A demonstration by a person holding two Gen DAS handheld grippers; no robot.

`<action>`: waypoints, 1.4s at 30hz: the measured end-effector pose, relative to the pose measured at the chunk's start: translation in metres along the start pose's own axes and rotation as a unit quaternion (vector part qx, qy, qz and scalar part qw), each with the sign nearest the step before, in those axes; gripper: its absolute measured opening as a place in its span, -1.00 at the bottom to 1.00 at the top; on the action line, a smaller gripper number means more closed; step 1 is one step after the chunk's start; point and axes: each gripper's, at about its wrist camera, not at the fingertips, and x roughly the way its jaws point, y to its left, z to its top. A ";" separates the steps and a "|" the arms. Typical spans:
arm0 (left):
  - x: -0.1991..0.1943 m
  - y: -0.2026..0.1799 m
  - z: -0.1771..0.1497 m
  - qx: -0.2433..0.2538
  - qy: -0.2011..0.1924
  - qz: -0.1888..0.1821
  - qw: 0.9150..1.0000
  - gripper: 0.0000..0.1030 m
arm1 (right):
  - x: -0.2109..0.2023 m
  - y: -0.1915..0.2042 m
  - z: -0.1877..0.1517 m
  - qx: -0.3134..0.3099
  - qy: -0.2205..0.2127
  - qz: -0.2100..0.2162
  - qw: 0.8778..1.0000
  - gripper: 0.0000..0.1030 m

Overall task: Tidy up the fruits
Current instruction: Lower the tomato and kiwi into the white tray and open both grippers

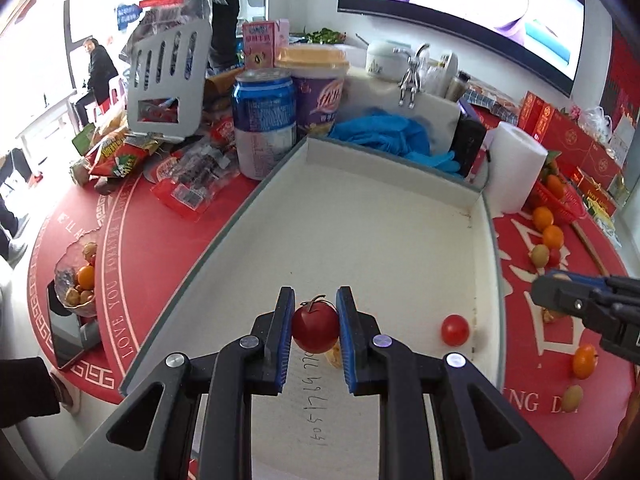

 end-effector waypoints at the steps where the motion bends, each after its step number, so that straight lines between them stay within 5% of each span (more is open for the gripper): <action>1: 0.002 0.001 0.000 0.000 0.002 0.000 1.000 -0.55 | 0.003 0.003 0.002 -0.003 0.003 0.002 1.000 -0.49; 42: 0.030 0.000 -0.004 0.003 0.024 0.024 0.999 -0.50 | 0.053 0.037 0.031 -0.015 0.051 0.023 0.998 -0.49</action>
